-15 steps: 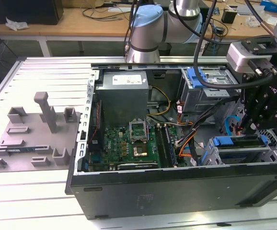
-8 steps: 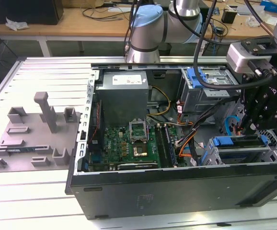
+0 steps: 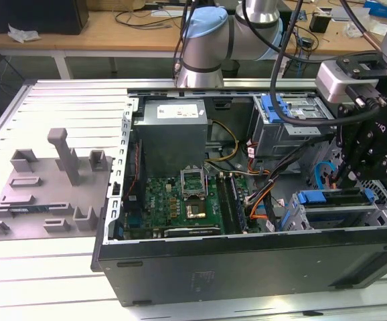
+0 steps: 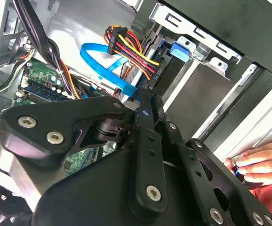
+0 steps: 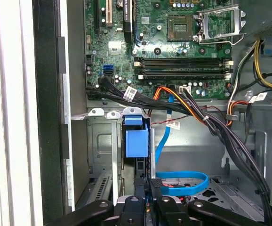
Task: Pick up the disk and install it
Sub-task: 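Insert the second disk wire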
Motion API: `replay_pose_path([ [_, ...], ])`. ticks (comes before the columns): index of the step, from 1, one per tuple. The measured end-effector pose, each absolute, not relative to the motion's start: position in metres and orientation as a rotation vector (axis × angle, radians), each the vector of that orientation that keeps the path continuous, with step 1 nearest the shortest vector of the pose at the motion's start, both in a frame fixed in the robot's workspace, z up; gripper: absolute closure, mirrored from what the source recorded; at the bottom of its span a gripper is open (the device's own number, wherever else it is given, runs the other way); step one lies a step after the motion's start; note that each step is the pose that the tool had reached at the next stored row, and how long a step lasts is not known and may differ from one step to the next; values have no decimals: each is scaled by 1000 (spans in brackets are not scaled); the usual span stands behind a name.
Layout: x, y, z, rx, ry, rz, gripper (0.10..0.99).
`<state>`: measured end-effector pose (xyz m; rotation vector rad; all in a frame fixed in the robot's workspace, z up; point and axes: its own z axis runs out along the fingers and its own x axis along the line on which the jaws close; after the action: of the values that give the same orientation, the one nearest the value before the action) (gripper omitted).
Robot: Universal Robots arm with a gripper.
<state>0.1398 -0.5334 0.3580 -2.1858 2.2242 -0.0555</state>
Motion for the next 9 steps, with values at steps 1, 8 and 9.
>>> replay_pose_path([
  [1,140,-533,358,-2186,2224,-55,925],
  [8,140,-533,355,-2186,2224,-55,925],
  [9,140,-533,355,-2186,2224,-55,925],
])
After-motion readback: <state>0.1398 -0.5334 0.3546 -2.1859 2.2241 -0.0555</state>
